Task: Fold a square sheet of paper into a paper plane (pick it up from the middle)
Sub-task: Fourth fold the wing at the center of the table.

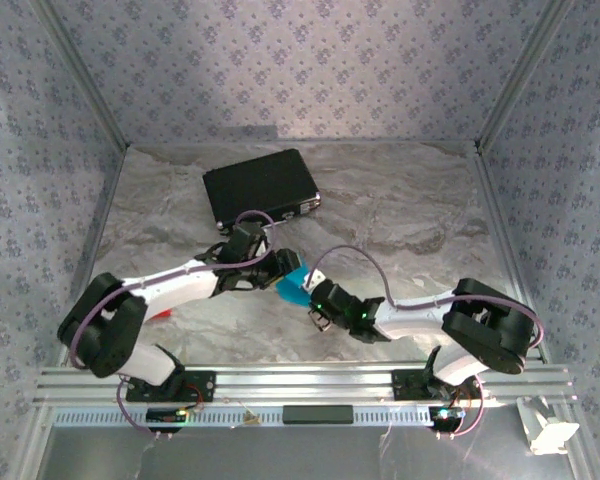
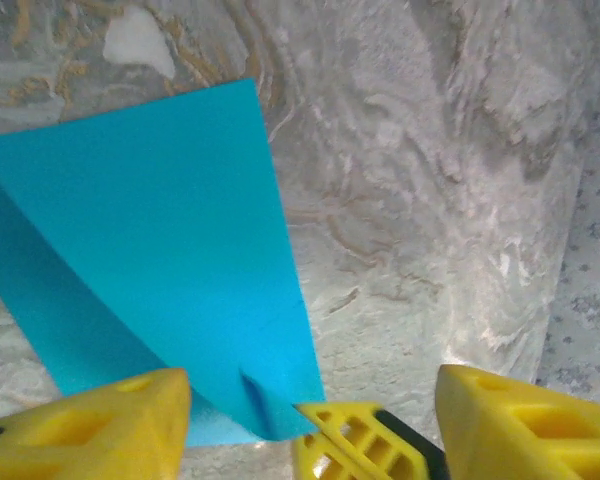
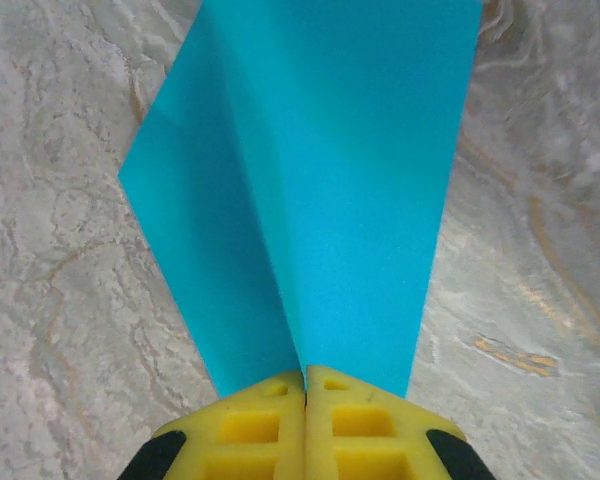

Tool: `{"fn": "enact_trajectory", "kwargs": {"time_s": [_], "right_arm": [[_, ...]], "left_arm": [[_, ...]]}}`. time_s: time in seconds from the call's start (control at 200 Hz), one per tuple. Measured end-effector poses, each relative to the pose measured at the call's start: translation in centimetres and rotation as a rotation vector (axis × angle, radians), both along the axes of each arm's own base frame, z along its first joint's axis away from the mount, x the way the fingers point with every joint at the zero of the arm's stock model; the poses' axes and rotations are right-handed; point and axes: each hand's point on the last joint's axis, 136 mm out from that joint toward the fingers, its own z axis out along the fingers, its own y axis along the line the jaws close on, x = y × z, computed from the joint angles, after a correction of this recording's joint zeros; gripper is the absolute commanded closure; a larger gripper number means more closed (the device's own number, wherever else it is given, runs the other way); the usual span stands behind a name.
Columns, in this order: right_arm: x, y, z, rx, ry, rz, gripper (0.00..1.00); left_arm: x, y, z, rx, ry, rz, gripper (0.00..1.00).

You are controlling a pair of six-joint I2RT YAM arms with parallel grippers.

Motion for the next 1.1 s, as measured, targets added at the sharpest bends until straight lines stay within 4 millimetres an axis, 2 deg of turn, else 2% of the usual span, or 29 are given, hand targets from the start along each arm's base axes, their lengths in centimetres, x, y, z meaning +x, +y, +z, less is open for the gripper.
{"fn": "enact_trajectory", "kwargs": {"time_s": [0.125, 0.265, 0.38, 0.585, 0.745, 0.835, 1.099], "right_arm": [[0.4, 0.4, -0.4, 0.115, 0.133, -0.024, 1.00], [0.8, 1.4, -0.4, 0.254, 0.260, -0.036, 1.00], [0.8, 2.1, -0.4, 0.345, 0.353, -0.038, 1.00], [1.0, 2.4, -0.2, 0.467, 0.493, -0.055, 1.00], [1.1, 2.3, 0.0, 0.539, 0.586, -0.080, 1.00], [1.1, 2.3, 0.1, 0.574, 0.629, -0.093, 1.00], [1.4, 2.2, 0.3, 0.642, 0.706, -0.123, 1.00]], "left_arm": [[0.4, 0.9, 2.0, -0.002, -0.064, 0.023, 0.29], [0.6, 1.3, 2.4, 0.006, -0.081, 0.036, 0.32], [0.5, 1.3, 2.1, 0.013, -0.080, 0.035, 0.39], [0.4, 1.3, 0.8, 0.035, -0.054, 0.020, 0.66], [0.2, 1.0, -0.4, 0.036, -0.026, 0.009, 0.81], [0.1, 0.9, -0.9, 0.038, -0.013, 0.002, 0.85], [0.1, -0.1, -2.2, 0.024, 0.009, -0.028, 0.90]]}}
